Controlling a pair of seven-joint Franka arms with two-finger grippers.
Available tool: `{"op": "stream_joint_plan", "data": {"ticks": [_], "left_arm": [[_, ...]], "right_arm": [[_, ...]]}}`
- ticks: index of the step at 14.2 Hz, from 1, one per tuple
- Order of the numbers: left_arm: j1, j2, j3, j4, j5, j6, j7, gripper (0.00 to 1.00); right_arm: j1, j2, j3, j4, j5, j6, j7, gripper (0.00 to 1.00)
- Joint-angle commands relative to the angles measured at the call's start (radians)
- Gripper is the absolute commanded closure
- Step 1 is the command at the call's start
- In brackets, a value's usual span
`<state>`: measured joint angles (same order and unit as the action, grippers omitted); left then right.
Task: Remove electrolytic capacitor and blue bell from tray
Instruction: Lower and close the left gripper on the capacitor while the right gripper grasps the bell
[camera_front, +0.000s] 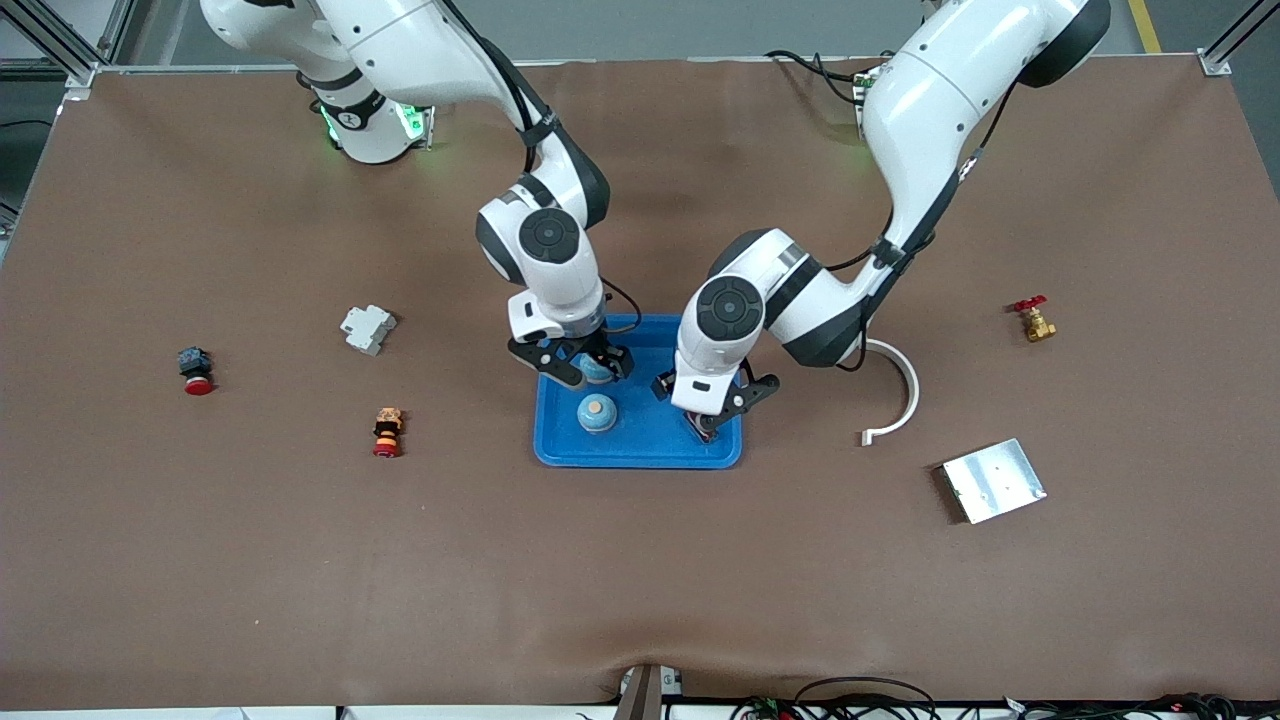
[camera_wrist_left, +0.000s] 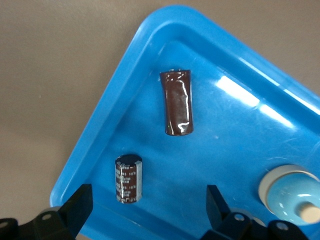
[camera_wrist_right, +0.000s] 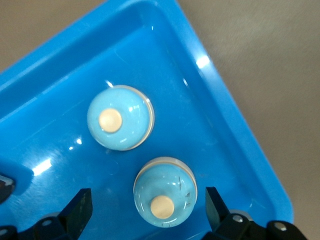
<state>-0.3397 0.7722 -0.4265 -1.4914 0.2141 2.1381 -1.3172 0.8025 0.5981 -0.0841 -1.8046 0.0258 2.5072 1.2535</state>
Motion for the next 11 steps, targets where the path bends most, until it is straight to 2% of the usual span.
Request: {"op": "stream_joint_plan", "data": {"ticks": [1,5,10,11], "left_arm": [[-0.015,0.045,0.008,0.022,0.051,0.037,-0.025,0.0],[-0.013,0.068,0.009,0.017,0.053,0.074,-0.027,0.0],[-0.01,0.076,0.008,0.016,0.048,0.074,-0.12,0.0],[-0.009,0.076,0.009,0.013,0.047,0.074,-0.135,0.0]], "right_arm": [[0.009,0.04,-0.013,0.034,-0.053,-0.001,0.032,0.0],[0.009,0.055,-0.014,0.034,-0.06,0.004,0.032,0.0],[0.009,0.066,-0.013,0.034,-0.058,0.007,0.03,0.0],[0.007,0.066,-0.013,0.034,-0.056,0.007,0.021,0.28]]}}
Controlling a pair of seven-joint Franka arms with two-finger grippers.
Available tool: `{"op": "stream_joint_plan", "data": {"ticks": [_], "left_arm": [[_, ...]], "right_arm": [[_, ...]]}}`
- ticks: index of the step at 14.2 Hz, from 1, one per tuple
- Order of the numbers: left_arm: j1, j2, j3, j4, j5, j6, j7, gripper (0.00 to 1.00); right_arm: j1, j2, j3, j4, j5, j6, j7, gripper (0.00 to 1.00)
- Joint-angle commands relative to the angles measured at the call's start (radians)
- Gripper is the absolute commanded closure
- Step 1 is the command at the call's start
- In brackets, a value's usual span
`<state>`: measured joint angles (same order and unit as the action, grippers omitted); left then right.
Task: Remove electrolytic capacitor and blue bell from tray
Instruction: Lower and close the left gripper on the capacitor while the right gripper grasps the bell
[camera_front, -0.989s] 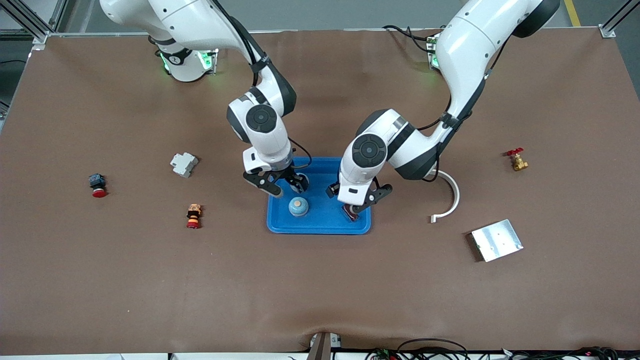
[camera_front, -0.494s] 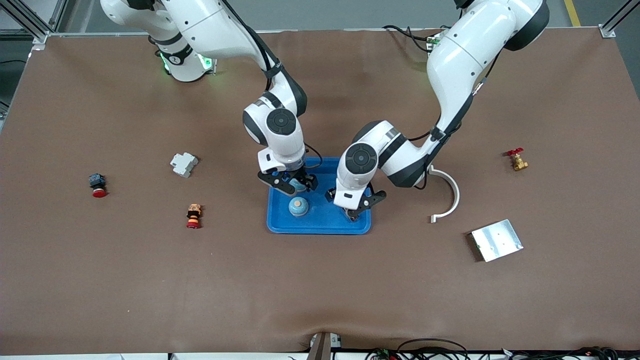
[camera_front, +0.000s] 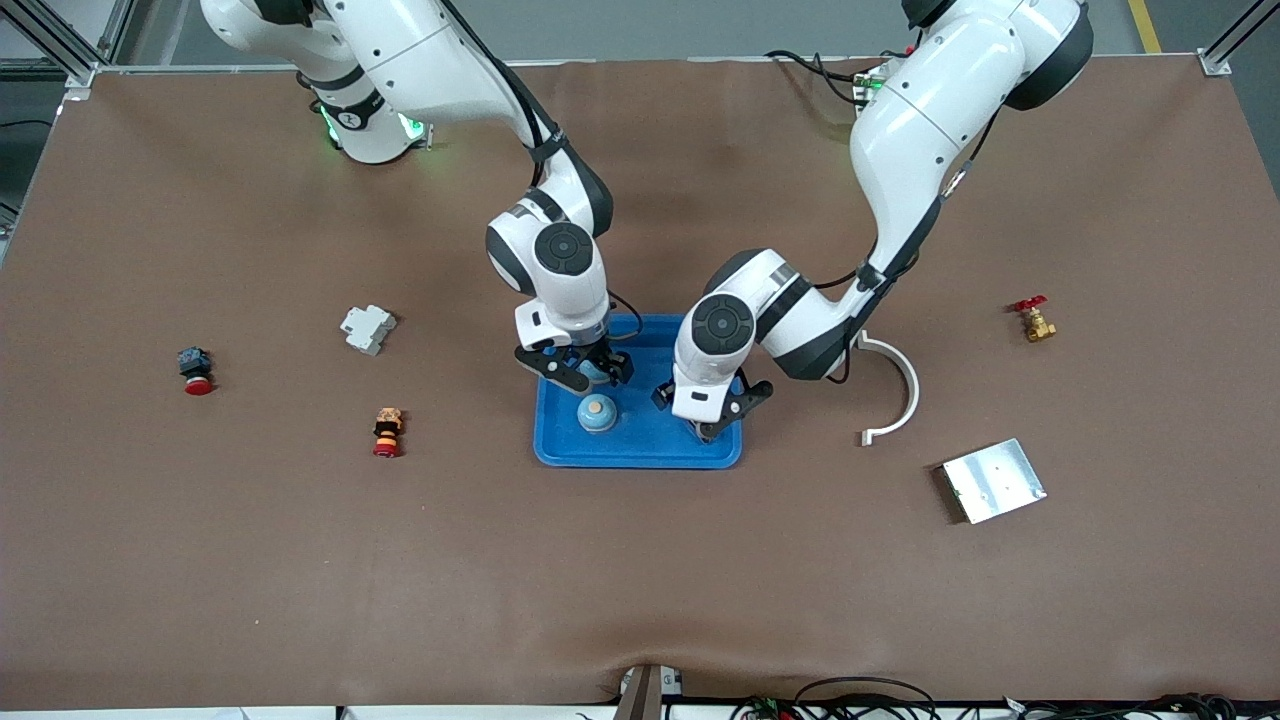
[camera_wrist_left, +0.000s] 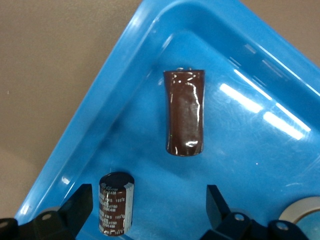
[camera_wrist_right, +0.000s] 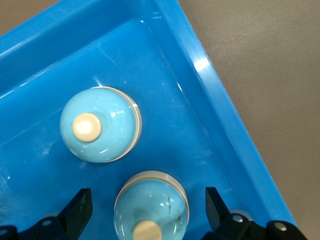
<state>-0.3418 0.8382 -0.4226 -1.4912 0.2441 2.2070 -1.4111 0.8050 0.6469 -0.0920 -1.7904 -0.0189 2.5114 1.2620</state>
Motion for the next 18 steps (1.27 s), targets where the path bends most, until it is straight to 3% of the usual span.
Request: {"op": "stream_joint_plan", "data": {"ticks": [1,3,4,14,16,18], "left_arm": [[-0.006,0.01,0.005,0.009,0.017,0.005,-0.054,0.0],[-0.009,0.013,0.005,0.008,0.017,0.005,-0.063,0.0],[-0.009,0.019,0.005,0.008,0.017,0.005,-0.068,0.0],[-0.025,0.024,0.005,-0.006,0.024,0.003,-0.086,0.0],[-0.023,0.022,0.005,-0.006,0.024,0.003,-0.086,0.35],[-0.023,0.021,0.005,-0.004,0.024,0.003,-0.086,0.59]], "right_arm": [[0.005,0.019,-0.005,0.02,-0.012,0.004,0.013,0.41],[0.006,0.02,-0.005,0.019,-0.013,0.012,0.008,0.95],[0.008,0.022,-0.005,0.019,-0.015,0.012,0.008,1.0],[-0.006,-0.001,-0.003,0.026,-0.012,-0.031,-0.05,1.0],[-0.017,-0.021,-0.003,0.055,-0.007,-0.107,-0.065,1.0],[-0.024,-0.026,-0.003,0.095,-0.001,-0.176,-0.09,1.0]]}}
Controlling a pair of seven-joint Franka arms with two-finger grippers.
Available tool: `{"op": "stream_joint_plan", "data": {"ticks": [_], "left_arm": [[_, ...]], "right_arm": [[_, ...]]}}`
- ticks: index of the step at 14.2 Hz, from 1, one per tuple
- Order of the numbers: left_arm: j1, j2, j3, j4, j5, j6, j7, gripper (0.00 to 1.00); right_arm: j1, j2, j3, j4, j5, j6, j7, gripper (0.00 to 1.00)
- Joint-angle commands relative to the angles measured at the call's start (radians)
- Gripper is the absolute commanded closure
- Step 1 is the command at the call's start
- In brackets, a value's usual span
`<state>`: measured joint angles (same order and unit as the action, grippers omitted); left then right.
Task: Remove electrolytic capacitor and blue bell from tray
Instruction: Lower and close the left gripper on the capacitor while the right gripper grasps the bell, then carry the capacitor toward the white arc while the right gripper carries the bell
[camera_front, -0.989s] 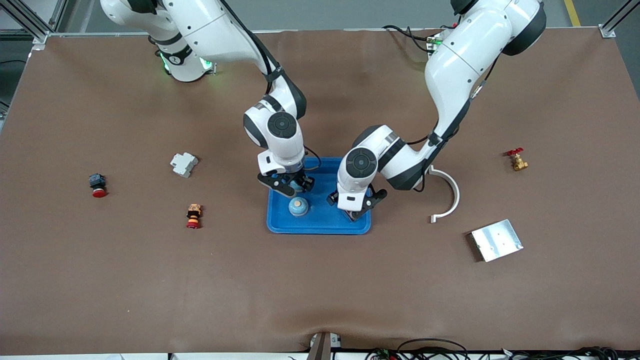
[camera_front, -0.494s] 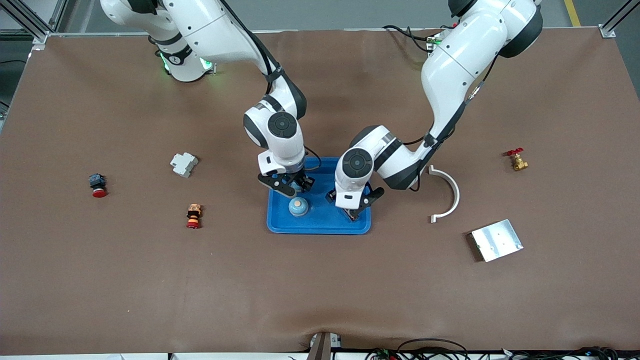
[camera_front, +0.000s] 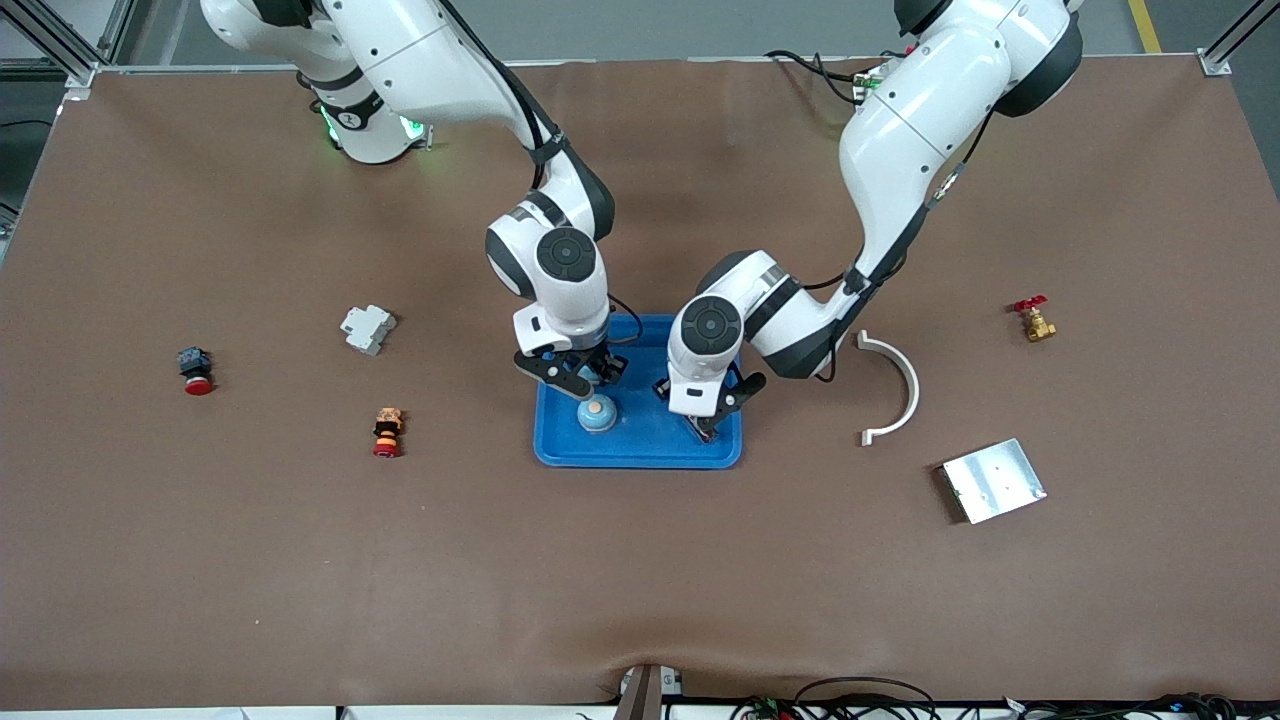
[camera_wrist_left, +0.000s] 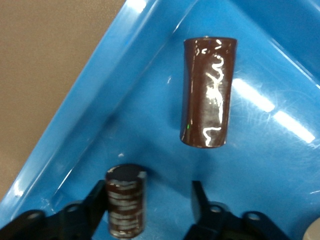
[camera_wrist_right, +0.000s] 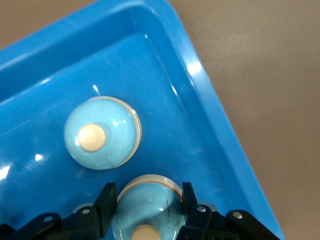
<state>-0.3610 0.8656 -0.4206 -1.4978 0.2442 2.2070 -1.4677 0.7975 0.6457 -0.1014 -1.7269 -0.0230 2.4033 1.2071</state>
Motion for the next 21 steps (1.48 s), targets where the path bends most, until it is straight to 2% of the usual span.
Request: {"op": "stream_joint_plan", "data": {"ticks": [1,3,5,10,15,17,21], "left_arm": [[-0.003,-0.008,0.003,0.002,0.024,0.003,-0.029,0.7],[-0.003,-0.01,0.003,0.002,0.024,0.003,-0.029,0.89],[-0.004,-0.011,0.003,0.005,0.026,0.002,-0.029,1.0],[0.01,-0.042,0.002,0.007,0.027,-0.016,-0.029,1.0],[0.068,-0.155,-0.009,0.008,0.029,-0.142,0.001,1.0],[0.103,-0.191,-0.02,0.001,0.014,-0.222,0.116,1.0],[0.221,-0.25,-0.072,-0.08,0.01,-0.234,0.326,1.0]], "right_arm": [[-0.024,-0.027,0.008,0.047,0.005,-0.093,-0.052,1.0],[-0.046,-0.044,0.009,0.062,0.006,-0.133,-0.089,1.0],[-0.075,-0.07,0.011,0.061,0.006,-0.174,-0.148,1.0],[-0.155,-0.211,0.006,0.029,0.009,-0.384,-0.358,1.0],[-0.265,-0.4,0.003,-0.144,0.009,-0.394,-0.565,1.0],[-0.326,-0.461,0.003,-0.198,0.009,-0.394,-0.679,1.0],[-0.464,-0.567,0.002,-0.302,0.008,-0.383,-0.958,1.0]]}}
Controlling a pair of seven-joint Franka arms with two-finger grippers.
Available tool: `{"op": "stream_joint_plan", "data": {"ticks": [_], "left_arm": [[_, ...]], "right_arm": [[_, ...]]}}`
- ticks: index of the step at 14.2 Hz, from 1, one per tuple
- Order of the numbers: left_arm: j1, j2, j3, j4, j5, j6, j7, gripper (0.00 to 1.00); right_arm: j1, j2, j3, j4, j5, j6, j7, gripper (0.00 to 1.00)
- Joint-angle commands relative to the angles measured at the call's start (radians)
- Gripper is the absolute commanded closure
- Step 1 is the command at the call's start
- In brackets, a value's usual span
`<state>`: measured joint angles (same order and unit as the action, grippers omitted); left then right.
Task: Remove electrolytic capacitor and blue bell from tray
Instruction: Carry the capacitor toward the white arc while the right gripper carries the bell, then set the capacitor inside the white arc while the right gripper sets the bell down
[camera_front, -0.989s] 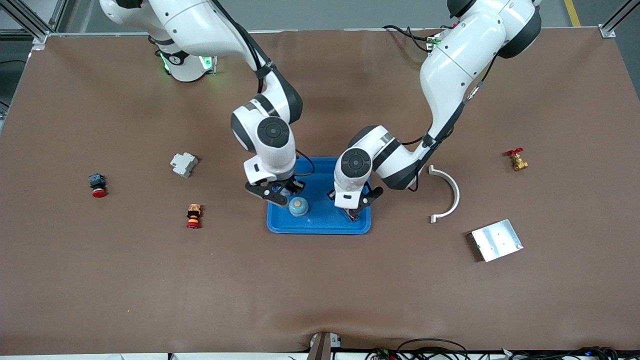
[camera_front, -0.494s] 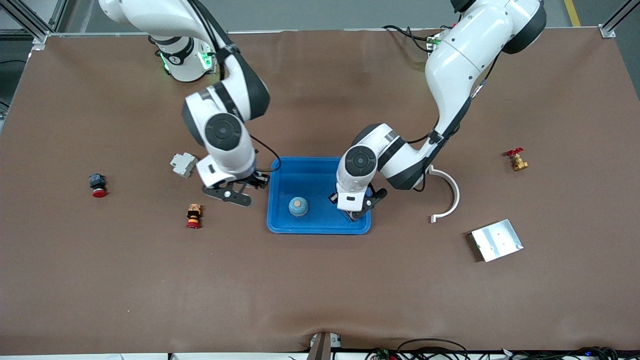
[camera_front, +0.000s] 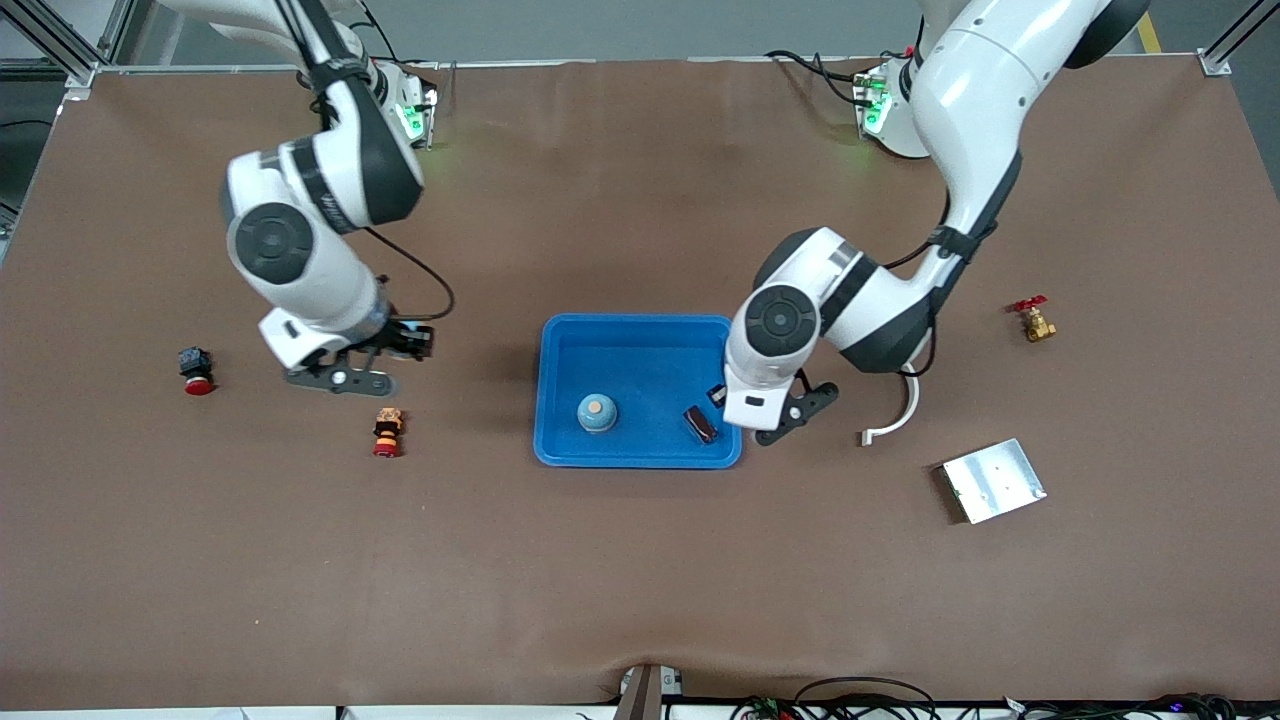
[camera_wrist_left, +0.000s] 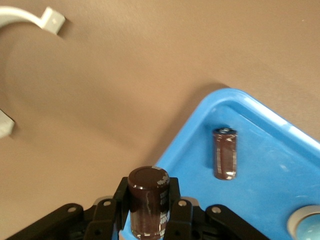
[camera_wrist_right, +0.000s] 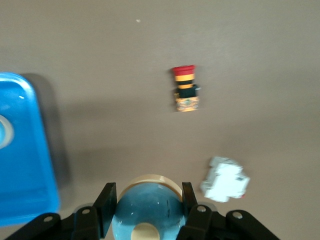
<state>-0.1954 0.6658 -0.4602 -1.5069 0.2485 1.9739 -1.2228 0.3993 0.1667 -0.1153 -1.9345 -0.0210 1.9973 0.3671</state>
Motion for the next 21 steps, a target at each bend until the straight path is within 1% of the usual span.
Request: {"op": "stream_joint_plan", "data": {"ticks": [1,4,6,8,9,11,12,15,18,21], "left_arm": [[0.077,-0.07,-0.032,-0.093,0.009,0.0,0.153,1.0],[0.138,-0.118,-0.032,-0.163,0.024,0.032,0.349,1.0],[0.188,-0.138,-0.032,-0.211,0.045,0.09,0.423,1.0],[0.227,-0.155,-0.032,-0.26,0.057,0.141,0.517,1.0],[0.263,-0.156,-0.034,-0.282,0.083,0.154,0.579,1.0],[0.335,-0.158,-0.069,-0.314,0.089,0.174,0.667,1.0],[0.358,-0.155,-0.078,-0.328,0.092,0.193,0.689,1.0],[0.378,-0.146,-0.078,-0.392,0.143,0.285,0.706,1.0],[0.379,-0.143,-0.078,-0.44,0.166,0.322,0.706,1.0],[0.402,-0.143,-0.078,-0.498,0.192,0.382,0.706,1.0]], "right_arm": [[-0.097,-0.111,0.016,-0.119,0.004,0.023,-0.167,1.0],[-0.178,-0.171,0.014,-0.211,-0.005,0.066,-0.302,1.0],[-0.238,-0.199,0.014,-0.292,-0.005,0.147,-0.413,1.0],[-0.302,-0.208,0.014,-0.348,-0.005,0.201,-0.517,1.0],[-0.341,-0.213,0.014,-0.366,-0.005,0.224,-0.577,1.0],[-0.416,-0.21,0.016,-0.397,-0.005,0.283,-0.695,1.0],[-0.448,-0.21,0.016,-0.42,-0.005,0.32,-0.744,1.0],[-0.528,-0.21,0.014,-0.472,-0.004,0.388,-0.851,1.0],[-0.635,-0.202,0.016,-0.512,0.015,0.448,-0.985,1.0],[-0.674,-0.202,0.014,-0.558,0.104,0.485,-1.075,1.0]]}}
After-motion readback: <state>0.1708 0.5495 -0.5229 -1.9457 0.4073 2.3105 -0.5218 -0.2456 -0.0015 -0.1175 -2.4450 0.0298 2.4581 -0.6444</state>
